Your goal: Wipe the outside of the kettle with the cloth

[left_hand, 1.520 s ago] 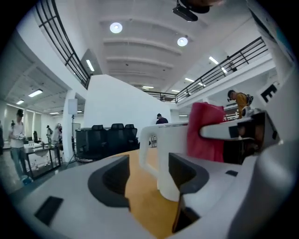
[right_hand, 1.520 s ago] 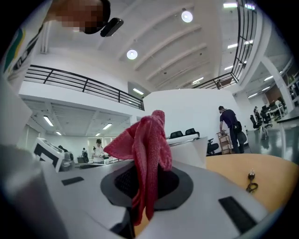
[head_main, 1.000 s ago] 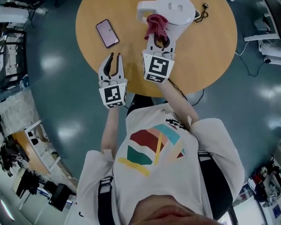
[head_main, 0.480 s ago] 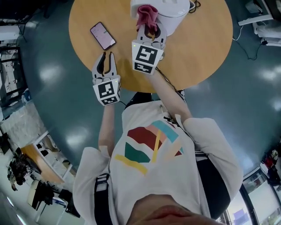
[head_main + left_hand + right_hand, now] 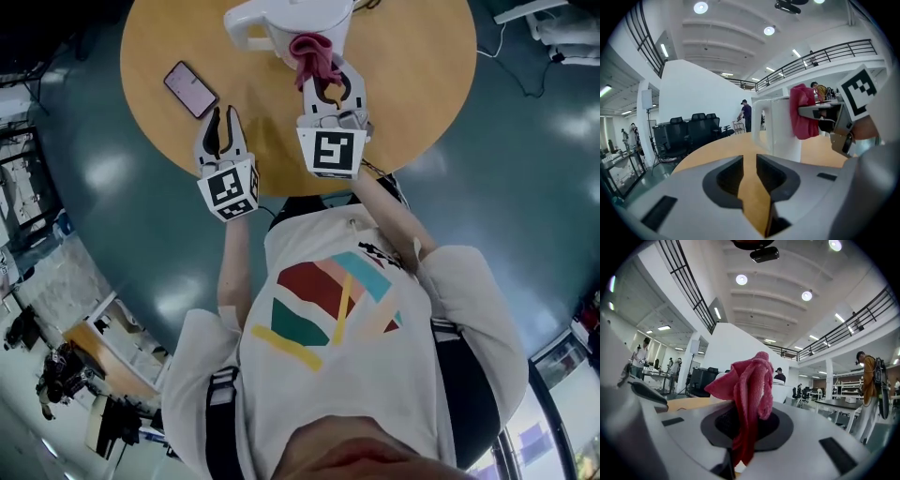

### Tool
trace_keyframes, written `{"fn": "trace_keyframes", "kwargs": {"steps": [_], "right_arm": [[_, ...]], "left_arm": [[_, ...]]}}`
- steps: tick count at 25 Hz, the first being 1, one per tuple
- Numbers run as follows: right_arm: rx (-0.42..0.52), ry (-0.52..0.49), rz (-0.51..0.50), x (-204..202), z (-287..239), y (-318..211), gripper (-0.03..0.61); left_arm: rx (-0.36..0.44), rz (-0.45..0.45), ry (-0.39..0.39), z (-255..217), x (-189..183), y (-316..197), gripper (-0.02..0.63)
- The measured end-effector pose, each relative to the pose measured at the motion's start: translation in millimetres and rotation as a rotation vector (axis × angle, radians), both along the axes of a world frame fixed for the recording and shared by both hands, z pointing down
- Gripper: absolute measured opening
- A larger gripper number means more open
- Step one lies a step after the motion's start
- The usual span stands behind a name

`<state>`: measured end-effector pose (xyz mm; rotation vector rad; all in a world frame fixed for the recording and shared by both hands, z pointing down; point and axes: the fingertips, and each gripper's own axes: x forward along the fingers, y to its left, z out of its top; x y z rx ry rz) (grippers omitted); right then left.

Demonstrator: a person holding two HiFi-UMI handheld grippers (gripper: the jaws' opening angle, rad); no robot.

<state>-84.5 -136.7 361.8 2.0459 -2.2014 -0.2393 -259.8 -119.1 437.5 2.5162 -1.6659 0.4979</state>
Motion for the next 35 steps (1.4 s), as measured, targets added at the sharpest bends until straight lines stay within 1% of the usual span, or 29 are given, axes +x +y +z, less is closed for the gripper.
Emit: {"fn": "trace_keyframes", "kwargs": {"steps": [2,3,6,12,18,23,27,31,33,35], "right_arm": [[0.048,0.048,-0.017,14.0,-3.2,1.8,0.038],[0.044,0.038,-0.013,22.1,0.0,3.0,0.038],[-0.036,-0.031,0.009,44.5,13.6,1.6,0.038],[-0.061,-0.051,-0.003,70.9,21.9,-10.1,0.038],[-0.094,-0.023,0.005,96.7,22.4,-32.6,0.038],[-0.109,-0.004,-0.012,104.7,21.2,-55.5,0.038],[-0.121,-0.027,-0.023,105.6,28.1,-60.7,0.038],[-0.125,-0.039,-0.031,113.7,32.4,-75.2,0.038],[-0.121,-0.033,-0.034,114.3,32.9,-79.3,0.038],[-0.113,-0.048,-0.016,116.5,32.4,-76.6,0.038]], "left_arm": [[0.016,0.0,-0.003,0.5,6.4,-2.9,0.13],[0.022,-0.003,-0.001,1.4,8.8,-2.8,0.13],[0.032,-0.026,0.005,1.2,14.1,-2.9,0.131],[0.016,-0.089,0.001,11.7,19.6,3.9,0.13],[-0.001,-0.128,-0.004,12.4,18.9,8.9,0.13],[-0.027,-0.137,-0.013,21.2,16.3,8.6,0.13],[-0.042,-0.132,-0.014,25.6,17.9,11.2,0.131],[-0.043,-0.109,-0.021,23.3,20.7,16.9,0.13],[-0.042,-0.103,-0.029,22.0,16.3,22.1,0.13],[-0.041,-0.104,-0.036,20.4,8.7,26.2,0.13]]}}
